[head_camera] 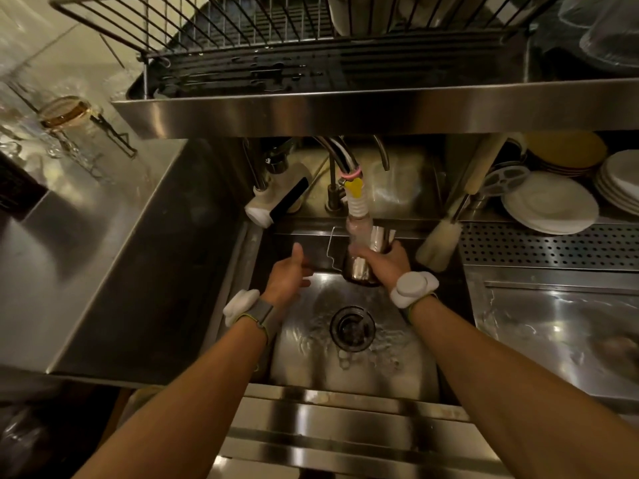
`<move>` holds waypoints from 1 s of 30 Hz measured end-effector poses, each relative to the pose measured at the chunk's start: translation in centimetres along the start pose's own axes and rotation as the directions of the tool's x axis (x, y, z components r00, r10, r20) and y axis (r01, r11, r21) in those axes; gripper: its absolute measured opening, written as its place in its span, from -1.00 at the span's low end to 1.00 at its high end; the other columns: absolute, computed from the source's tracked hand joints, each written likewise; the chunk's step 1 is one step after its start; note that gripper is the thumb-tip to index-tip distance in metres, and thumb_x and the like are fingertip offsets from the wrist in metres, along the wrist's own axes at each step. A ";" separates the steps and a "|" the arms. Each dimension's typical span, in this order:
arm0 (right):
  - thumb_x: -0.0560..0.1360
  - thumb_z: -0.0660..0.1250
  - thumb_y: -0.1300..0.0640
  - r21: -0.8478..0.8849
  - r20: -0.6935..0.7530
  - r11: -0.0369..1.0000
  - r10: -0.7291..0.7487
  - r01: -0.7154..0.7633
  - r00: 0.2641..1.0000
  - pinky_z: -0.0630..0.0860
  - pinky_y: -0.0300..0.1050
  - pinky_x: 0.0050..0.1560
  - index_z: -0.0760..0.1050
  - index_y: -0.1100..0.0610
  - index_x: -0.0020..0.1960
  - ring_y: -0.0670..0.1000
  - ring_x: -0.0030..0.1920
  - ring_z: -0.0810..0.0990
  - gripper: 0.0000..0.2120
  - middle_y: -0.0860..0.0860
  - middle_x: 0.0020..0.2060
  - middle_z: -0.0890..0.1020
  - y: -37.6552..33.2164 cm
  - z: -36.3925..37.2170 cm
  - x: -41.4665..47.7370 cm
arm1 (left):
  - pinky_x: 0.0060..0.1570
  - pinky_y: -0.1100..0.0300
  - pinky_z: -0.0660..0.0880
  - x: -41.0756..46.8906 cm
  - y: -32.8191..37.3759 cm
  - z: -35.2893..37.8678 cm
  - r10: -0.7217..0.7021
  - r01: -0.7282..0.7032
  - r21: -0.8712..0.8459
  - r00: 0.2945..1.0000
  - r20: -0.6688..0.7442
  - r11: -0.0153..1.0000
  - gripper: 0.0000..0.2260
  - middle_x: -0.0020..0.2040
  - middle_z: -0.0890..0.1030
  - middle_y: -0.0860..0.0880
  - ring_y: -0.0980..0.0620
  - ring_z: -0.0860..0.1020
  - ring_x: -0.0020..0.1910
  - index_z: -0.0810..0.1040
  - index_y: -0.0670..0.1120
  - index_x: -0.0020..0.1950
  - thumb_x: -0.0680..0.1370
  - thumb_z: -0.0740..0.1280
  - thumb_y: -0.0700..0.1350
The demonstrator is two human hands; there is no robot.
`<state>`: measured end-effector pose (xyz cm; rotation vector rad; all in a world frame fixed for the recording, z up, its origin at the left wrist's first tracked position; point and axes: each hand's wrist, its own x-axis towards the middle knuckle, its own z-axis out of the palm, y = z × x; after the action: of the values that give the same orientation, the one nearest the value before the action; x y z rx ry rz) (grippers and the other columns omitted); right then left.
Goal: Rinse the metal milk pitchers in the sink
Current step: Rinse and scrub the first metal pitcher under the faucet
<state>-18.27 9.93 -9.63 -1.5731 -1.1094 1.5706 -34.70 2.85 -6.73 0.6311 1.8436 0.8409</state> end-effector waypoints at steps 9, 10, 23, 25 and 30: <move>0.33 0.49 -0.07 0.031 0.148 0.982 0.179 -0.186 0.973 0.60 0.08 0.01 0.34 0.16 0.27 0.10 -0.07 0.65 -0.37 0.09 -0.03 0.63 1.5 0.4 -0.4 | -0.34 0.25 0.35 -0.4 0.5 1.5 0.069 -0.030 -0.239 0.985 0.156 0.970 -0.70 -0.21 0.58 -0.03 0.07 0.50 -0.32 0.54 -0.11 0.12 0.65 0.08 0.01; 0.34 0.46 -0.11 0.017 0.176 0.980 0.191 -0.197 0.966 0.62 0.06 -0.04 0.39 0.14 0.23 0.10 -0.10 0.66 -0.42 0.09 -0.06 0.64 1.3 0.3 -0.4 | -0.38 0.27 0.39 -0.5 0.8 1.8 0.097 -0.050 -0.275 0.982 0.159 0.960 -0.77 -0.26 0.56 -0.02 0.08 0.51 -0.36 0.55 -0.11 0.06 0.64 0.13 -0.06; 0.55 0.27 0.05 -0.072 0.182 0.997 0.005 0.009 0.983 0.54 0.07 0.03 0.59 0.23 -0.07 0.13 -0.09 0.61 -0.75 0.25 -0.07 0.64 0.1 1.0 -1.4 | 0.02 0.05 0.53 -1.1 2.1 4.6 0.204 -0.262 0.245 0.950 0.236 0.933 -0.80 0.01 0.66 -0.27 -0.17 0.63 -0.04 0.63 -0.27 0.07 0.52 0.27 -0.34; 0.56 0.27 0.08 -0.035 0.188 0.999 0.023 -0.017 0.982 0.57 0.04 -0.08 0.58 0.24 -0.06 0.11 -0.16 0.62 -0.77 0.27 -0.07 0.65 0.3 1.3 -1.6 | 0.05 0.13 0.51 -1.2 2.0 4.0 0.247 -0.308 0.420 0.949 0.193 0.854 -0.80 0.00 0.69 -0.17 -0.09 0.63 0.03 0.68 -0.16 0.05 0.50 0.31 -0.29; 0.57 0.19 0.10 0.256 0.194 0.949 0.137 -0.185 0.971 0.46 -0.15 -0.36 0.54 0.19 -0.17 0.02 -0.42 0.55 -0.76 0.07 -0.42 0.62 -0.2 2.4 -1.8 | -0.06 0.18 0.53 -1.6 2.4 2.0 0.214 -0.212 0.189 0.977 0.007 0.959 -0.81 -0.07 0.70 -0.16 -0.10 0.63 -0.04 0.71 -0.15 -0.09 0.44 0.30 -0.28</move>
<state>-20.59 8.13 -8.83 -1.3912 -0.8236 1.9114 -32.16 3.73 -4.56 0.9603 1.9051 0.8150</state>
